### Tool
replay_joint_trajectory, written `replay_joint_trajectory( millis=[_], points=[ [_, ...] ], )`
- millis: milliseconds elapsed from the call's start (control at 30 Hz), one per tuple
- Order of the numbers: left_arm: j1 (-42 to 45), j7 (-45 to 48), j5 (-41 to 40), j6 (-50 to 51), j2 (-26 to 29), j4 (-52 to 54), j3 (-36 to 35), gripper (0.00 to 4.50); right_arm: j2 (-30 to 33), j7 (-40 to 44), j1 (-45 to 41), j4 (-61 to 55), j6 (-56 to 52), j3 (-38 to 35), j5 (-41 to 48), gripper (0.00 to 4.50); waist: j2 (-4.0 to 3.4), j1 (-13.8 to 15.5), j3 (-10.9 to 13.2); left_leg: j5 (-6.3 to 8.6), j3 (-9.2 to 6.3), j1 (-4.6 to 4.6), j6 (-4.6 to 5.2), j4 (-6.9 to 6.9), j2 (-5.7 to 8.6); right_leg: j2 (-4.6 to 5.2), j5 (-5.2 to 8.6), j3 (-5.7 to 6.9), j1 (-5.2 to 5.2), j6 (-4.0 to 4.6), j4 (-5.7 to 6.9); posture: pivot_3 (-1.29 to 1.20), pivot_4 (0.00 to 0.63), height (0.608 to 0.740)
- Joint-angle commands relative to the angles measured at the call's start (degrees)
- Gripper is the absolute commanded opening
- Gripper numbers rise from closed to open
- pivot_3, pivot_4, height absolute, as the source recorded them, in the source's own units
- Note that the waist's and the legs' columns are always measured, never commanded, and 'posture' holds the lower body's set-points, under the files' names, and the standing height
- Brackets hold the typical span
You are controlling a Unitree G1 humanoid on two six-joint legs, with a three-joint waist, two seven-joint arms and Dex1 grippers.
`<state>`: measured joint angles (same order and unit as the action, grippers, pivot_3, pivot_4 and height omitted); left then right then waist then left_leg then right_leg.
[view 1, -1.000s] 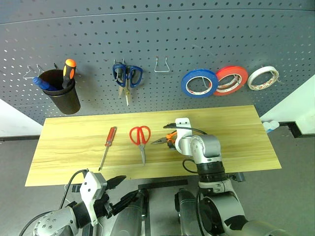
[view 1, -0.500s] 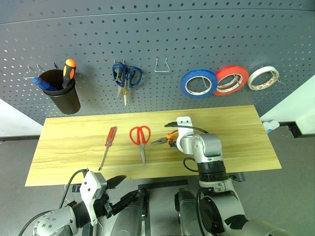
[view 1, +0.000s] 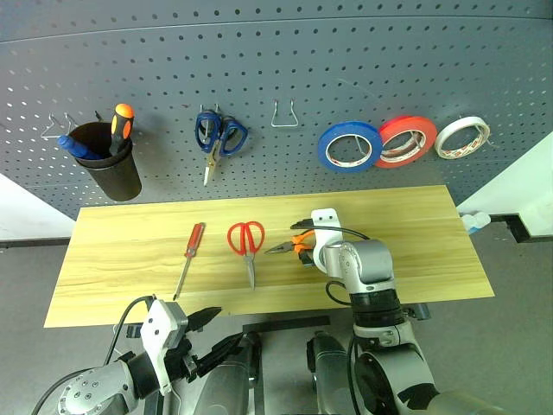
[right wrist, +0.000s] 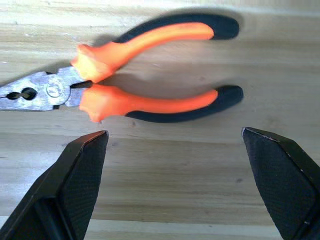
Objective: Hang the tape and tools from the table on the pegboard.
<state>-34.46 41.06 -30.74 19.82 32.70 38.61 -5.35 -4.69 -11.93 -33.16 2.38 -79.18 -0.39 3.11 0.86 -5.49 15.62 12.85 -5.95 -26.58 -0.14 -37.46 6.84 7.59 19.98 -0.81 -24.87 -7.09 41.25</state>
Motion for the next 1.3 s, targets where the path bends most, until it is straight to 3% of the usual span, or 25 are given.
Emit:
replay_joint_trajectory(
  millis=[33, 367, 1300],
  points=[
    [-0.94, 0.41, -0.95, 0.08, 0.45, 1.89, -0.88, 3.51, 1.45, 0.75, 1.44, -1.54, 0.51, 0.14, -1.14, 4.48, 0.00, 0.05, 0.00, 0.00, 0.00, 0.00, 0.00, 0.00, 0.00, 0.00, 0.00, 0.00, 0.00, 0.00, -0.01, -0.08, 0.304, 0.680],
    [-1.23, 0.29, -1.58, 0.28, 1.08, 2.35, -1.06, 3.51, 3.90, 2.37, 1.64, 0.03, 2.38, -0.26, -2.90, 4.48, 0.00, -0.04, 0.01, 0.00, 0.01, -0.01, 0.00, 0.01, -0.01, 0.01, 0.00, 0.00, 0.05, 0.01, 0.00, -0.08, 0.311, 0.680],
    [-6.43, 0.34, -3.92, 2.66, 2.85, 8.51, -3.42, 3.51, -1.41, 0.98, -1.74, 4.14, 6.69, -0.84, -4.92, 4.48, 0.03, 0.03, 1.29, 0.01, 0.01, -0.18, 0.02, 0.08, -0.03, 0.03, 0.02, -0.01, 0.00, 0.03, -0.09, -0.06, 0.364, 0.680]
  ],
)
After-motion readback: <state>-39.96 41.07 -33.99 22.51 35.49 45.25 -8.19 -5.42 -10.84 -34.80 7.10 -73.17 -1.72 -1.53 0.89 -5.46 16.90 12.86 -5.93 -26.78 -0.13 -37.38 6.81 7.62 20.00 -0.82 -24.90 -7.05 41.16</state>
